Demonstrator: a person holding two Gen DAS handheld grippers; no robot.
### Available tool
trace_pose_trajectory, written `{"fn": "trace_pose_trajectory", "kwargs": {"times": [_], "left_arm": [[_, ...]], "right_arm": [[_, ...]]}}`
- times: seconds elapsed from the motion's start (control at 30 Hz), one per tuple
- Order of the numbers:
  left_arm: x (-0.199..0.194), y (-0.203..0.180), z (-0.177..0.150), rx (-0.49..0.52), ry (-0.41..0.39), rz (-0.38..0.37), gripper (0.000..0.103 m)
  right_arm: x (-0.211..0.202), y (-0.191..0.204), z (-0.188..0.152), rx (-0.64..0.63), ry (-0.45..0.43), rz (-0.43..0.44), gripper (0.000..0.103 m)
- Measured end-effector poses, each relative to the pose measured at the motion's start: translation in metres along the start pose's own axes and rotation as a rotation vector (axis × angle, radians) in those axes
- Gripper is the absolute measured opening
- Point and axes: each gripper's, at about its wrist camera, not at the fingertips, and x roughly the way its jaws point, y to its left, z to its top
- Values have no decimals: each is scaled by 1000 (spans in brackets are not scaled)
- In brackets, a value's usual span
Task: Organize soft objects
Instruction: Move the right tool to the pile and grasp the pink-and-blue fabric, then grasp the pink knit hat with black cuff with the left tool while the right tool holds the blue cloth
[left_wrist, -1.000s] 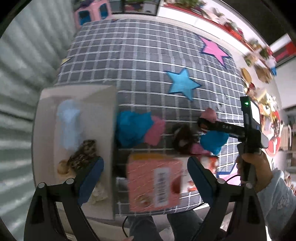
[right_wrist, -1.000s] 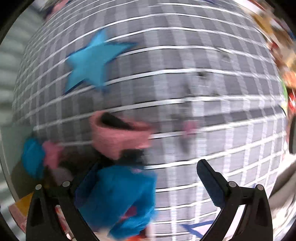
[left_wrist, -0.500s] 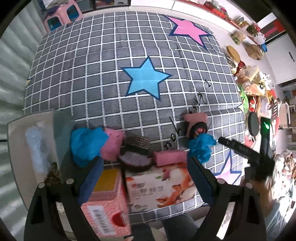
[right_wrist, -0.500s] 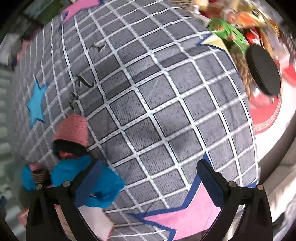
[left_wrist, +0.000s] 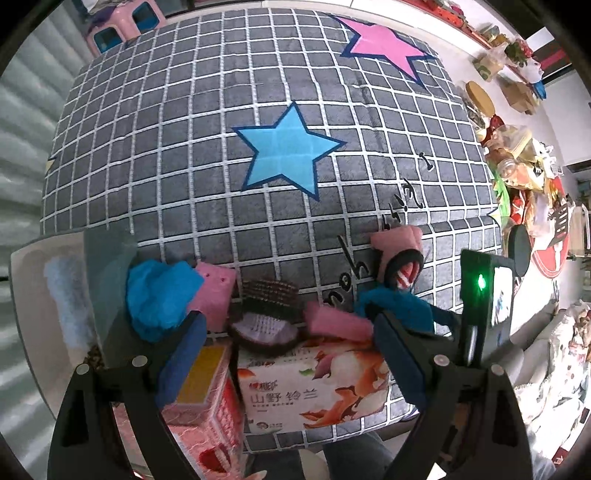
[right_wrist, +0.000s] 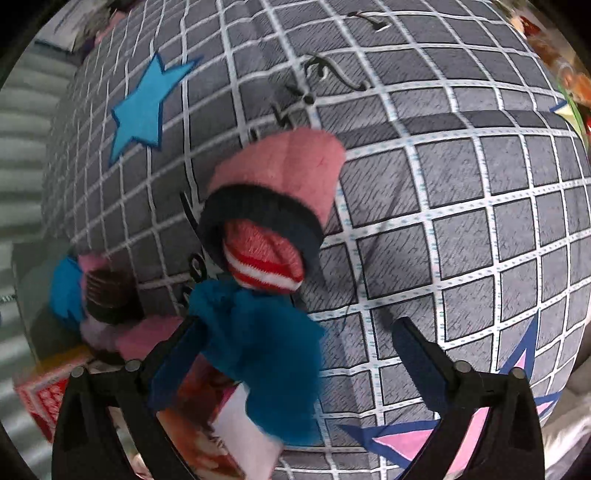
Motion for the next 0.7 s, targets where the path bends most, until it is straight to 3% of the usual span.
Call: {"fn": "trace_pose_trajectory", "kwargs": {"times": [0.03,0.07,0.1,0.3,0.5,0.7], "left_arm": [[3,-4,2,6,5,-3,93],[6,-8,4,13,14,-7,93],[11,-15,6,23,24,-9,93],[37,-59,19,96,41,30,93],[78,-110,35,150,48,41,93],[121,-144,47,281,35,152,94]], "right_arm": [[-3,1,-4,-20,-9,5,67],[-5,4,-8,-36,-11,36,39],[-7,-1,-11,-27,7,92,32],[-37,-59,-20,91,-35,201,27],[-58,-118,-40,206,-91,218,27],[-61,-126,-47,283,-104,238,27]]}}
